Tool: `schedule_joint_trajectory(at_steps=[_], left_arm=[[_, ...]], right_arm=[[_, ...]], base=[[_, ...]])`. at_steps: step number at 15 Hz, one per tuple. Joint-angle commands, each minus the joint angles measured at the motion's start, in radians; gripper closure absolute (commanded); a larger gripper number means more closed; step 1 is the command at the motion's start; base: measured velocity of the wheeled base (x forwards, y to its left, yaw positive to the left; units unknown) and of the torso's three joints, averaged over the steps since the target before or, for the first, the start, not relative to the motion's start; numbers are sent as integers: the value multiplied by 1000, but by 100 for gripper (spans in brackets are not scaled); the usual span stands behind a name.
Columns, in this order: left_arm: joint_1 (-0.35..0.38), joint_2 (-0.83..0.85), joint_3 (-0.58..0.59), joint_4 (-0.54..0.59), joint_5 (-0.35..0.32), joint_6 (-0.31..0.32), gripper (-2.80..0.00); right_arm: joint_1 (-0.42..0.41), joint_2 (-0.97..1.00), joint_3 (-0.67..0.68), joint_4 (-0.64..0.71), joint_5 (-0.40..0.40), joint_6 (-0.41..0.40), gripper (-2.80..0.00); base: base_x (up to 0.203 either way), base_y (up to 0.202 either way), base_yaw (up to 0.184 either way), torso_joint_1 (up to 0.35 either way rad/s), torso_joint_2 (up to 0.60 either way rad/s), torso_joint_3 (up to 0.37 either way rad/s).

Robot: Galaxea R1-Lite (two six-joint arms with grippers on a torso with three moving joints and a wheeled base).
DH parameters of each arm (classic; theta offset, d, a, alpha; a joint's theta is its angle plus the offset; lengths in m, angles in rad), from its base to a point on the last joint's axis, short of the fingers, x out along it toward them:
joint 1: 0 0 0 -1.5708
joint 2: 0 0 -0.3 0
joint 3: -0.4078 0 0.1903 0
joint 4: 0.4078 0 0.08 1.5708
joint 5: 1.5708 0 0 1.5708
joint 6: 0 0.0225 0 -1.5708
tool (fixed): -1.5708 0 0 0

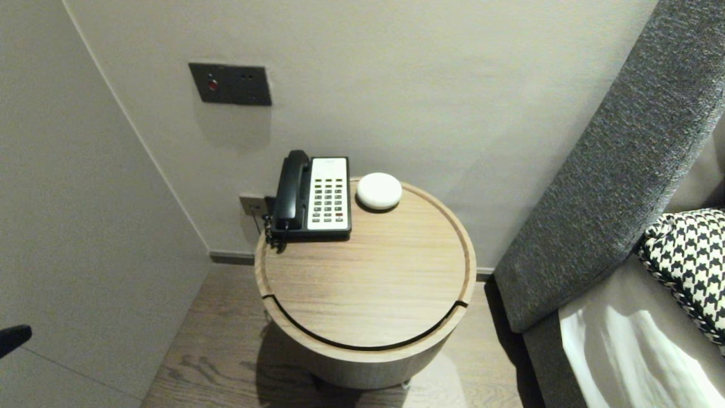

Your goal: Open the nightstand drawer

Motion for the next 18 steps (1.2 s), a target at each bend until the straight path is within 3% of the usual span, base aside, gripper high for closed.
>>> schedule_joint_trajectory(at_steps=[1,9,15,18], left_arm=[[0,-155,130,0,-4,-2,0],[0,-358,351,-23,-6,-1,0],[-1,-388,531,-276,-15,-1,0],[-3,-433,556,-286,-23,-2,0]], right_arm=[[0,1,40,-1,0,0,0],[0,1,40,-1,0,0,0],[0,1,40,-1,0,0,0],[0,1,40,-1,0,0,0]], base=[[0,0,0,0,0,0],[0,0,0,0,0,0],[0,0,0,0,0,0],[0,0,0,0,0,0]])
